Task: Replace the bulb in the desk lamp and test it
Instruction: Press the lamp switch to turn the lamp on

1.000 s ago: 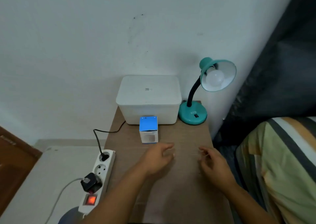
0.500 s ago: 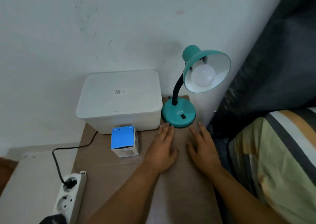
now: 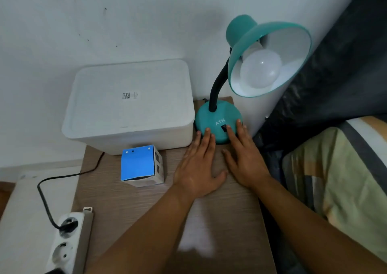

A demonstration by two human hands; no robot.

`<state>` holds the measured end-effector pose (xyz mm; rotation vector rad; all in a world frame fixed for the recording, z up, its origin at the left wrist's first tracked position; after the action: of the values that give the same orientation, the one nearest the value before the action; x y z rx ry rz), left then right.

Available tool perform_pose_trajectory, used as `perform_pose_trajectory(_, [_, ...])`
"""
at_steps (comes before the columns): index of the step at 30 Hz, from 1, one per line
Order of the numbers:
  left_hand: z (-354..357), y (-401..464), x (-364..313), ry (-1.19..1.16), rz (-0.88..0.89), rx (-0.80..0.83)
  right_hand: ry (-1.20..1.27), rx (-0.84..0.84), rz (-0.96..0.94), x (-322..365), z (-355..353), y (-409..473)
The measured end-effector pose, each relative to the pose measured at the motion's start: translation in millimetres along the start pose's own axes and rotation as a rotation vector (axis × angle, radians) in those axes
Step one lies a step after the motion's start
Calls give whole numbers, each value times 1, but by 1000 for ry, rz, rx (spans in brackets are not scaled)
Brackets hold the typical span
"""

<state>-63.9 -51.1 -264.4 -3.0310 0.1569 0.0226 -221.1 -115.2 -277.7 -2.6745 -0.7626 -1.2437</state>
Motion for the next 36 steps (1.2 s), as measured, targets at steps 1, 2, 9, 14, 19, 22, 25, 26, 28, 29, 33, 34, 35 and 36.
perform_pose_trajectory(1, [0,0,0,3,0,4,7,-2,-3,0,0,0])
perform_pose_trajectory(2, [-1,0,0,1,-3,4,15,-4,-9,1,1,-1])
perform_pose_trajectory(9, [0,0,-1,-42,-17,-24,77,-7,2,3,1,-1])
perform_pose_trajectory(14, [-1,-1,-1,-48,-18,-12,91,5,29,4,1,-1])
perform_pose_trajectory(19, [-5,-2,-3,-54,-38,-36,98,-13,74,6,-1,-2])
perform_pose_trajectory(22, [-8,-5,-5,-65,-62,-77,114,-35,122,9,-1,-3])
perform_pose_trajectory(25, [-10,-5,-6,-55,-80,-90,113,-51,85,10,-1,-3])
perform_pose_trajectory(26, [-11,-6,-6,-53,-84,-90,107,-51,85,10,-1,-3])
perform_pose_trajectory(28, [-13,-6,-7,-60,-87,-92,98,-49,105,9,-1,-3])
perform_pose_trajectory(29, [-13,-7,-7,-61,-84,-97,94,-47,111,8,0,-3])
perform_pose_trajectory(33, [-15,-7,-6,-66,-69,-97,88,-49,87,9,-1,-3])
perform_pose_trajectory(34, [-15,-6,-6,-69,-68,-90,93,-43,85,9,-1,-3])
perform_pose_trajectory(35, [-15,-6,-6,-69,-66,-83,97,-38,89,8,-1,-3])
perform_pose_trajectory(36, [-14,-6,-6,-68,-65,-80,99,-34,97,7,-1,-3])
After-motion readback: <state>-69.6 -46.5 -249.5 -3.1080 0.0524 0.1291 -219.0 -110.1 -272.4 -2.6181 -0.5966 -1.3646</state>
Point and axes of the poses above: each hand's wrist, its own y-axis towards the middle knuckle, its own z-axis out of the palm, x = y × z, the point moved 2 cm from there along y, towards the middle knuckle, and after that the axes turned 14 degrees about y, right-handed, at the moved point
